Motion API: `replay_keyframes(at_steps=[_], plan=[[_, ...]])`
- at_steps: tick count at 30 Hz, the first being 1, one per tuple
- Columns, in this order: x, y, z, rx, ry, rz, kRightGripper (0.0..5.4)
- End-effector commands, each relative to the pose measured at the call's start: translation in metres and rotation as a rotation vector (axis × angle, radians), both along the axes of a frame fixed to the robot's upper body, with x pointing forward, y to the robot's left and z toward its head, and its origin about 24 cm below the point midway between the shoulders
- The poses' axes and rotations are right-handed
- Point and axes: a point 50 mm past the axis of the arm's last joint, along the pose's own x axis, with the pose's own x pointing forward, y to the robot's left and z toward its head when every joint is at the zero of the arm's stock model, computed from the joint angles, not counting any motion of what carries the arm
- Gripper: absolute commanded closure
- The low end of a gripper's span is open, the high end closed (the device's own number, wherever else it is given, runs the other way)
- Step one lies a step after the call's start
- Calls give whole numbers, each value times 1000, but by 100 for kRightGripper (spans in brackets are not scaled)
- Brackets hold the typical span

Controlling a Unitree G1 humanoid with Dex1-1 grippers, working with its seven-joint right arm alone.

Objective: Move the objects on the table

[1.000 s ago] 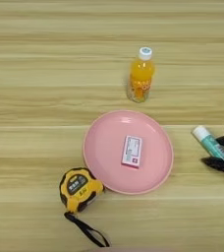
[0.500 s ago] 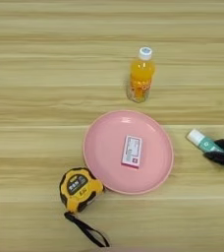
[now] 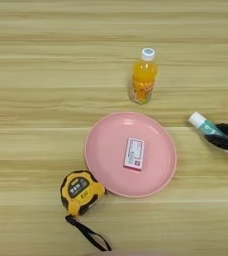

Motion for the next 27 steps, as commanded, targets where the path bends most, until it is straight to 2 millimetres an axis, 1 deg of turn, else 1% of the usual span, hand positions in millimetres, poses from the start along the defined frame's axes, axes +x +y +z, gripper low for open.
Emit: replay_keyframes(at_steps=[1,7,13,20,27], plan=[[30,1,47,-19,-248,-47,372],[53,13,55,10,-282,-78,373],[78,26,62,49,-271,-113,373],[99,37,47,37,-196,-148,373],[107,45,31,39,-150,-176,373]])
